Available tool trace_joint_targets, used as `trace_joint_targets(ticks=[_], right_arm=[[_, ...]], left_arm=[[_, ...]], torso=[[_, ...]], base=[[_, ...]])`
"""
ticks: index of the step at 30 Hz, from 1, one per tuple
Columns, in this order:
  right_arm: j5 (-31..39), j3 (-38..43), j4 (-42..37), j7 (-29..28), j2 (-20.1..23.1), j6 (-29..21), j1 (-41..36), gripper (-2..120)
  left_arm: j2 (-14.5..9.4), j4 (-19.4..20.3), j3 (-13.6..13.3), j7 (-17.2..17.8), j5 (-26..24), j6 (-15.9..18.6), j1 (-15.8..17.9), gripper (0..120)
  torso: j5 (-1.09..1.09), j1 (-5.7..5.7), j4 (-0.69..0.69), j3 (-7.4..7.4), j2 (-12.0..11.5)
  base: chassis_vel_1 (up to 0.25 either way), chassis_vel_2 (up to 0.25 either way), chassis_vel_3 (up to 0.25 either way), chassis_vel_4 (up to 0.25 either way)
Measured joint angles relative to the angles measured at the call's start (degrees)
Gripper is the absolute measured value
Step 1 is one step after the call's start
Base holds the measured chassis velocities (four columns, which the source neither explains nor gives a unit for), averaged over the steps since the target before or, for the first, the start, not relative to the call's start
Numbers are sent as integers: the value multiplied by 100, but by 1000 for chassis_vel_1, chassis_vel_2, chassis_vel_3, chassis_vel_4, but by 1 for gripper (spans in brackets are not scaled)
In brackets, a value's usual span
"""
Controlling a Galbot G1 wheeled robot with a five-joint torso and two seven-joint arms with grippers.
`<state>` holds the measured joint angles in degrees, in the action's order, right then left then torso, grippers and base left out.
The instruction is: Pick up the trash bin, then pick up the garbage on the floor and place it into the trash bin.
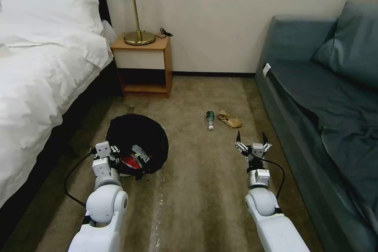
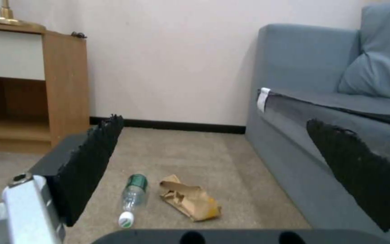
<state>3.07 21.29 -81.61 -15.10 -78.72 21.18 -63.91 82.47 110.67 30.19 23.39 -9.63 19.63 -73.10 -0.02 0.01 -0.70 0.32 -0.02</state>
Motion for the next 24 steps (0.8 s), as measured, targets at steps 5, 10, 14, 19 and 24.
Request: trace_joint_targets(ticks=[5,10,14,19,24], right_arm=[[-8,-14,1,2,2,3,4,100],[-8,-25,1,2,-6,3,5,100],[-9,-27,1,2,-13,7,0,100],[-13,-25,0,2,-4,8,-1,100],[-14,-25,-7,2,4,9,18,100]], left_arm=[[0,11,2,-1,4,-2,-8,3],[-6,25,7,-3,7,-2,-12,3],[-11,35,11,0,9,-2,-12,3],[-13,36,10,-1,21,-2,-24,3],[-14,43,11,-4,27,-6,-33,3]], torso=[[3,0,1,0,0],[1,0,1,0,0],[1,0,2,0,0],[1,0,0,0,0],[1,0,0,0,0]], base=[[-117,123,109,-114],[-104,118,104,-109],[-106,98,102,-90],[-110,73,92,-93],[-91,92,102,-113]])
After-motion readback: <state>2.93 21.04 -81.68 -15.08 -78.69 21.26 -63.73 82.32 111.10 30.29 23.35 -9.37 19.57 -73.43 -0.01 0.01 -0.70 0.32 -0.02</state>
